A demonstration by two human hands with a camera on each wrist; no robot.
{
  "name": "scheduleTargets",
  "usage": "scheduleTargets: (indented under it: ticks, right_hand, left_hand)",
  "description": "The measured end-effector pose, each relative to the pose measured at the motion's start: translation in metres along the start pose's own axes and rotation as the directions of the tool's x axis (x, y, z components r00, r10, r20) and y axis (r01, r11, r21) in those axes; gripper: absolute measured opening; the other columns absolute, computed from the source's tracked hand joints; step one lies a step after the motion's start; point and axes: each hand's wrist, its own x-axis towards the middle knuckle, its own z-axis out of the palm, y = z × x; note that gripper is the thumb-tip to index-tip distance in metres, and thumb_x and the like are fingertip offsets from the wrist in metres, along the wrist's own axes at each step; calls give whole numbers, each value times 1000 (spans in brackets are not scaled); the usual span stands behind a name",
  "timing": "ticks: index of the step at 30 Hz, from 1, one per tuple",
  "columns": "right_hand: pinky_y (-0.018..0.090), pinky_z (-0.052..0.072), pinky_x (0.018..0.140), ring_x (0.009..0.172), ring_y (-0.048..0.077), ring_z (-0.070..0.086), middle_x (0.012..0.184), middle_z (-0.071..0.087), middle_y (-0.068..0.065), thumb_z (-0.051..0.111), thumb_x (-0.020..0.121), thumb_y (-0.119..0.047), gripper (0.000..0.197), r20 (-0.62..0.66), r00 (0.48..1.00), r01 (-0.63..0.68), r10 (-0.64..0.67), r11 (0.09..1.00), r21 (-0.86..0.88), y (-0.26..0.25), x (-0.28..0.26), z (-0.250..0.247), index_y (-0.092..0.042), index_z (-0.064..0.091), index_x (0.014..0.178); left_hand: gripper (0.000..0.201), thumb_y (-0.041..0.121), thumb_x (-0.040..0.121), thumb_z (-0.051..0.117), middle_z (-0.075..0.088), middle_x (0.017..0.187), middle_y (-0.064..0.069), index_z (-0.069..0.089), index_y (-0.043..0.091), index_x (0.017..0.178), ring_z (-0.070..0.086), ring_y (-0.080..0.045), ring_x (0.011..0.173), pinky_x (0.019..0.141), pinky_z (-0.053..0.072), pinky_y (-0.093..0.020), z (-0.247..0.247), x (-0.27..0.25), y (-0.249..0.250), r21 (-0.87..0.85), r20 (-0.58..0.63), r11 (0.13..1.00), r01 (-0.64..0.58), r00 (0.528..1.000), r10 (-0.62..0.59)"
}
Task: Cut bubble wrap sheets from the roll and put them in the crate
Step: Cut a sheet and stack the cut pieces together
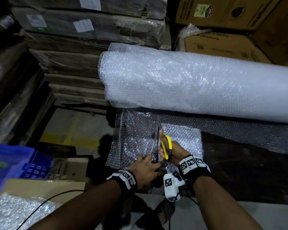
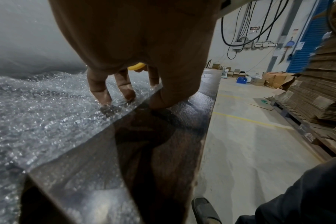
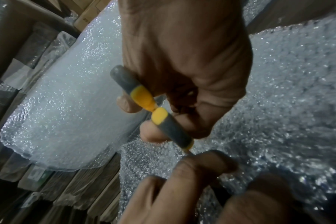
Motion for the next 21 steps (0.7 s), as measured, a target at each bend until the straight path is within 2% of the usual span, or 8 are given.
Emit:
scheduleTargets:
  ticks: [2, 4, 7, 10, 12, 15, 17, 21]
  right_hand:
    - [26, 42, 45, 45, 19, 50, 58, 55, 5, 59, 71, -83, 72, 13, 1000, -20, 20, 1000, -15, 0, -2, 0, -13, 56, 87]
    - [29, 44, 49, 48, 21, 52, 60, 57, 6, 54, 70, -88, 74, 43, 998, -36, 38, 999, -32, 0, -4, -1, -15, 53, 83]
    - [30, 48, 54, 51, 22, 54, 66, 57, 8, 49, 71, -91, 71, 104, 994, -36, 36, 999, 0, -7, -16, -5, -25, 48, 95]
    - [29, 50, 56, 54, 21, 53, 77, 57, 11, 42, 77, -87, 80, 107, 994, -13, 16, 999, -32, -13, -29, -12, -15, 49, 113]
    - [29, 49, 56, 53, 20, 53, 76, 57, 11, 44, 77, -84, 81, 89, 996, 14, -8, 998, -65, -12, -36, -17, -7, 52, 102]
    - [28, 44, 53, 50, 21, 53, 73, 56, 13, 62, 65, -82, 76, 37, 999, 45, -40, 989, -142, -1, -43, -19, -9, 56, 86]
    - [29, 44, 53, 51, 23, 55, 74, 58, 16, 67, 58, -85, 78, 16, 1000, 13, -10, 980, -198, 6, -51, -21, -10, 59, 76]
    - [32, 49, 61, 62, 26, 57, 73, 57, 14, 52, 72, -87, 81, 58, 996, -69, 73, 995, -72, 14, -66, -33, -7, 62, 75]
  left_hand:
    - [65, 31, 95, 58, 24, 156, -5, 27, 29, 153, 35, -47, 129, 101, 35, -65, 3, 1, 0, -8, -3, 1000, -1, 1000, 1]
    - [62, 33, 96, 56, 27, 154, -4, 28, 31, 152, 36, -47, 128, 99, 37, -65, 6, 3, -1, -9, -10, 1000, 4, 1000, -4]
    - [54, 33, 99, 50, 28, 153, -3, 33, 32, 150, 39, -47, 124, 96, 38, -65, 11, 4, -1, -7, -47, 1000, 3, 999, -3]
    - [47, 35, 99, 49, 27, 154, -2, 39, 30, 145, 38, -47, 126, 99, 35, -65, 15, 5, -1, -7, -59, 1000, 3, 998, -3]
    - [46, 37, 99, 49, 26, 155, -1, 39, 30, 144, 38, -48, 125, 97, 37, -65, 16, 5, -1, -10, -71, 1000, -2, 998, 1]
    - [50, 38, 99, 49, 24, 154, -1, 33, 32, 146, 37, -48, 125, 92, 39, -67, 18, 3, 0, -22, -88, 1000, -1, 996, -1]
    - [49, 38, 100, 46, 23, 153, -1, 31, 31, 147, 37, -48, 126, 92, 38, -67, 18, 0, 1, -16, -100, 1000, 11, 995, -12]
    - [46, 36, 101, 45, 25, 151, -2, 33, 29, 145, 38, -47, 124, 90, 39, -65, 16, -2, 3, -30, -118, 999, 13, 993, -16]
